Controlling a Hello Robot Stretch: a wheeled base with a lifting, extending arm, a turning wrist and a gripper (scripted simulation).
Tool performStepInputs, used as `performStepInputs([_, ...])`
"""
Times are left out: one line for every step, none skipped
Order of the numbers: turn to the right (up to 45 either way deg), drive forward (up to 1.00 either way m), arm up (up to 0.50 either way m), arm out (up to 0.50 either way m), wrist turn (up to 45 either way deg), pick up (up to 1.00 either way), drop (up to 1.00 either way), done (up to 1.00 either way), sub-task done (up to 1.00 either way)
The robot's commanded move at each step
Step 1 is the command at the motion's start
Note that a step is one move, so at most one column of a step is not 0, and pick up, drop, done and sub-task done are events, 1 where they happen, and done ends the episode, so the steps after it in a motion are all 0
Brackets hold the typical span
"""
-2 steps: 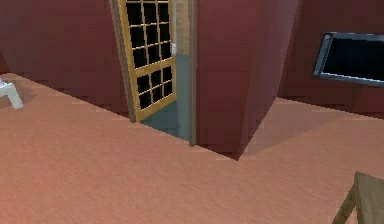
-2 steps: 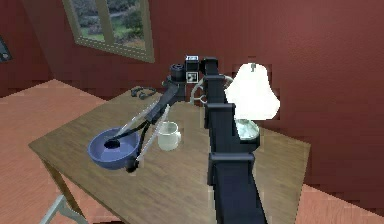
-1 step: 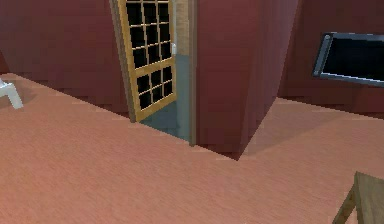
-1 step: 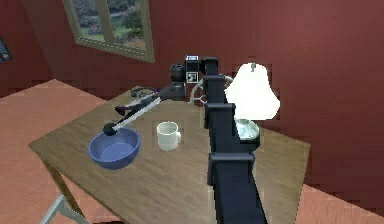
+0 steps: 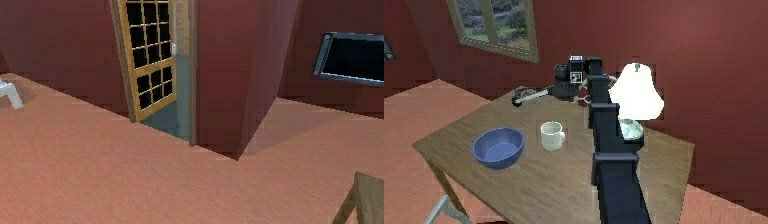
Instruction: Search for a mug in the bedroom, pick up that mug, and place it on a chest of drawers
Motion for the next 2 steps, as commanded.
performStepInputs([0.0,0.00,0.00,0.00,24.0,0.00,0.00,0.00,0.00])
performStepInputs([0.0,0.00,-0.30,0.00,0.0,0.00,0.00,0.00,0.00])
